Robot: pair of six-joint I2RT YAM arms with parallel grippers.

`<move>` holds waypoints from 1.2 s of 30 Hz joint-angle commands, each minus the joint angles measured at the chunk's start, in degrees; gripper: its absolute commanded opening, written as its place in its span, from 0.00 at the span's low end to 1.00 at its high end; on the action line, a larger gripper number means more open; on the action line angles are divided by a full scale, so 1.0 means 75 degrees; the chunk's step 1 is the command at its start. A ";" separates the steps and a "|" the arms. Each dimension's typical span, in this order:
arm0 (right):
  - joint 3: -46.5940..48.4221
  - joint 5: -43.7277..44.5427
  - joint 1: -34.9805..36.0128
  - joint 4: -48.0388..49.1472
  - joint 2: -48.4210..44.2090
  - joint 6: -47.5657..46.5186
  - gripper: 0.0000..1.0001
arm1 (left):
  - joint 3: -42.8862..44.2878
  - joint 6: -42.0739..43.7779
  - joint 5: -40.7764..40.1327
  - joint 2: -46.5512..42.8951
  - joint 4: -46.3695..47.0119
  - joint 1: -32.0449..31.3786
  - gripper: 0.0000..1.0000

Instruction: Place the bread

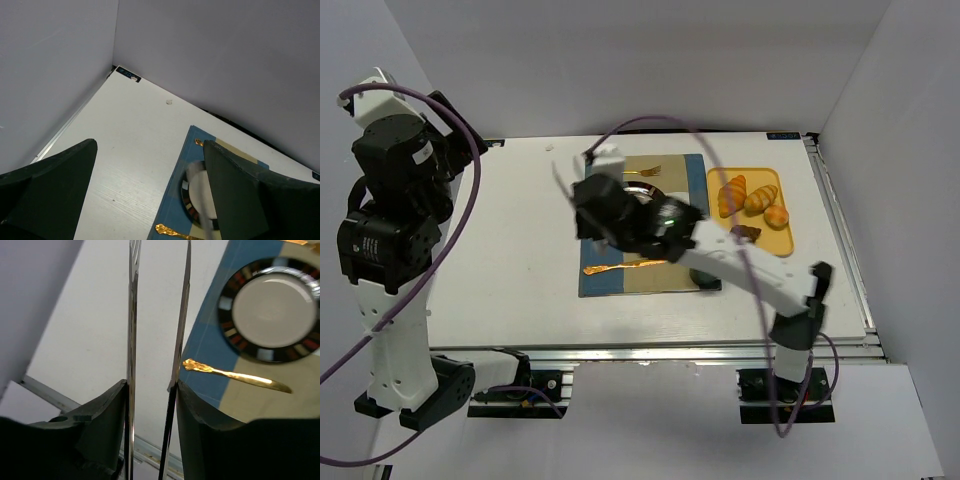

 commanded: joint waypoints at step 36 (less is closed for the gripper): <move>-0.4971 -0.3944 -0.8274 -0.2699 -0.4708 0.0070 0.60 | -0.1202 -0.0504 0.1599 0.1502 0.1015 0.0011 0.98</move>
